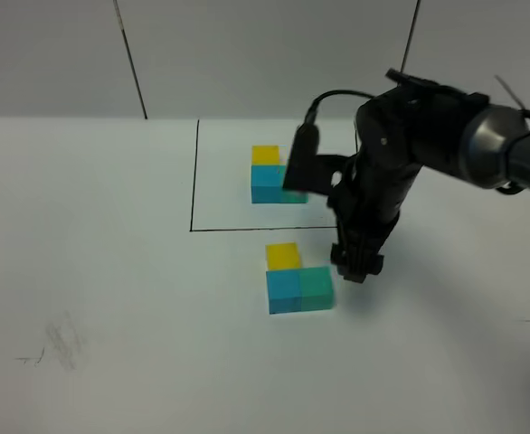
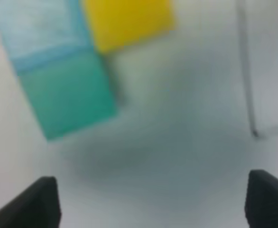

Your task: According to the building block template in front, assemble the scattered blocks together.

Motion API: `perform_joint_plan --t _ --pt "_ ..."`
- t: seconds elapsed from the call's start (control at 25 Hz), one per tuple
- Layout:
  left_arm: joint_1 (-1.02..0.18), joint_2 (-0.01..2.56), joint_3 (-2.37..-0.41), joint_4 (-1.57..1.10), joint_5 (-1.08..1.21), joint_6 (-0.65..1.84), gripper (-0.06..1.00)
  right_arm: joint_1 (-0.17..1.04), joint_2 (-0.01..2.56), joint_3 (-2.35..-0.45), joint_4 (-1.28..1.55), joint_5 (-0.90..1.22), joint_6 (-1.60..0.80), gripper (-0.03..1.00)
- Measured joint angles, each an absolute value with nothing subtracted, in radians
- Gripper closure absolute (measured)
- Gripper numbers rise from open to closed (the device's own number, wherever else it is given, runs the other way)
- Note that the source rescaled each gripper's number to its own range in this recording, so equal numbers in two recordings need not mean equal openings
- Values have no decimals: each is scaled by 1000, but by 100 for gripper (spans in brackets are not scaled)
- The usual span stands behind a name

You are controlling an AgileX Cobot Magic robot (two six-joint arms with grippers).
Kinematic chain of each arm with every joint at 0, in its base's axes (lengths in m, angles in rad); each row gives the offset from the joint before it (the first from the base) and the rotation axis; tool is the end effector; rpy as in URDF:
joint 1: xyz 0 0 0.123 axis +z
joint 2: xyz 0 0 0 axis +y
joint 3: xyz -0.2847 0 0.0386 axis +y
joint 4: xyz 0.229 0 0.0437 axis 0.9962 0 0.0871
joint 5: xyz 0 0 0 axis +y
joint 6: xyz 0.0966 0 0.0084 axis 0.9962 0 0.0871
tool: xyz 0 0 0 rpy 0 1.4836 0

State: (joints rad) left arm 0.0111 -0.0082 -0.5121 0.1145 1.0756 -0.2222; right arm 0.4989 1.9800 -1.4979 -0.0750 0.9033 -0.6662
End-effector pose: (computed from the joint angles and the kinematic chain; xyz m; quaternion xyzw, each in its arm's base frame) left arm -0.0219 0.0095 0.2677 -0.1022 0.8443 0.0017 0.5261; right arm 0.3522 0.1854 0.2082 -0.5605 0.8163 -0.0436 0.1326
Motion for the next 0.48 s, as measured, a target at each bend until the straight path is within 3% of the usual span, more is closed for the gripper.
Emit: perform_joint_plan --t 0.28,0.48 --pt "11 -8 -512 114 1076 -222 45 309 1731 -1296 -182 875 -279 8" --pt "11 -8 -512 114 1076 -222 45 136 1508 -1119 -236 831 -134 2"
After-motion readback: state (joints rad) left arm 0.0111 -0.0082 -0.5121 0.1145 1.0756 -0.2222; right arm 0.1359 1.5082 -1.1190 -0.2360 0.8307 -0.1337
